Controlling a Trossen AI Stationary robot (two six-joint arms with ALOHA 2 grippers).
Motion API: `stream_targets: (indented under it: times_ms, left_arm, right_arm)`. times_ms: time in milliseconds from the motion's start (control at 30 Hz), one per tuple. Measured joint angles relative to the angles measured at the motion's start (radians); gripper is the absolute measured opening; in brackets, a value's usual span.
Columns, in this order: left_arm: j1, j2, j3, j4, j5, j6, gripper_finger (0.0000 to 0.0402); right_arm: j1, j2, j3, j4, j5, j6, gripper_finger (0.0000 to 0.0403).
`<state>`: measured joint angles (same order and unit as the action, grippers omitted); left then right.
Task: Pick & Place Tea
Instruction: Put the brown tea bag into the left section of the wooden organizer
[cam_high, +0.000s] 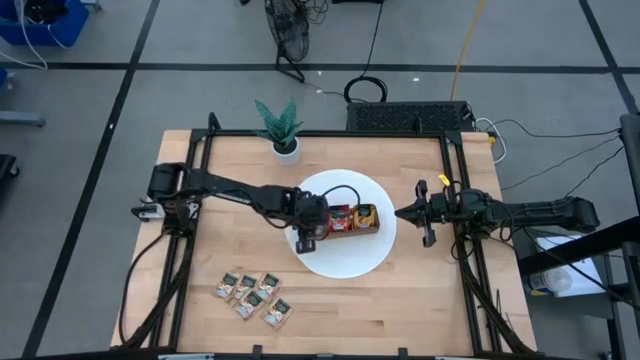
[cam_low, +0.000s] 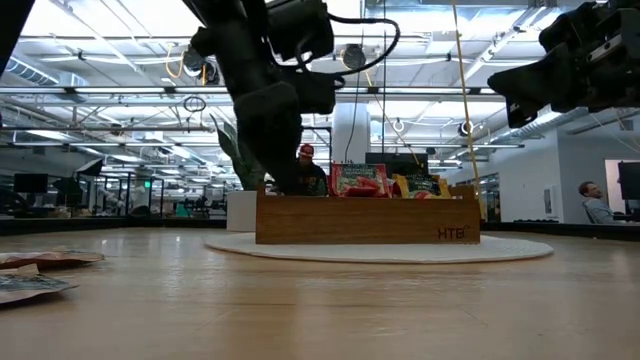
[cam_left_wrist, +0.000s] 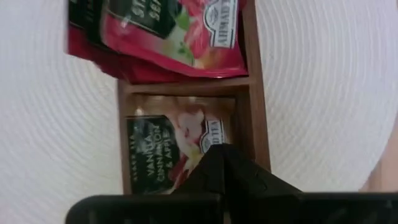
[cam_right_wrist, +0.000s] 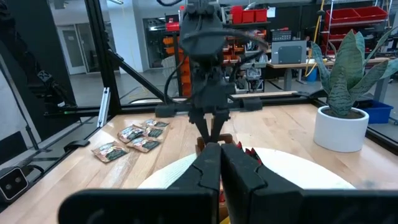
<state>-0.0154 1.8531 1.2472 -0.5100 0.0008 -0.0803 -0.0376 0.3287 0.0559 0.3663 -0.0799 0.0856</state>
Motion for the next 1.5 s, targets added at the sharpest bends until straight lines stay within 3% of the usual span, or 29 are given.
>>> stream_targets:
  times_ms: [533,800,1100,1300,1500]
  left_arm:
    - [0.002,0.104,0.003,0.053,0.075,0.014,0.0001]
    - [-0.004,0.091,0.005,-0.004,-0.053,-0.027,0.0001]
    - [-0.026,0.08,0.087,-0.204,-0.223,-0.035,0.0003]
    - [-0.038,0.08,0.111,-0.226,-0.33,-0.038,0.0003]
    - [-0.062,0.08,0.134,-0.232,-0.361,-0.034,0.0002]
  right_arm:
    - [0.0,0.007,0.0,0.003,0.0,0.0,0.0004]
    - [0.0,0.014,0.0,0.0,0.0,0.0,0.0004]
    - [0.0,0.015,0.0,0.001,0.0,0.0,0.0004]
    - [0.0,0.015,0.0,0.002,0.0,0.0,0.0004]
    - [0.0,0.015,0.0,0.002,0.0,0.0,0.0004]
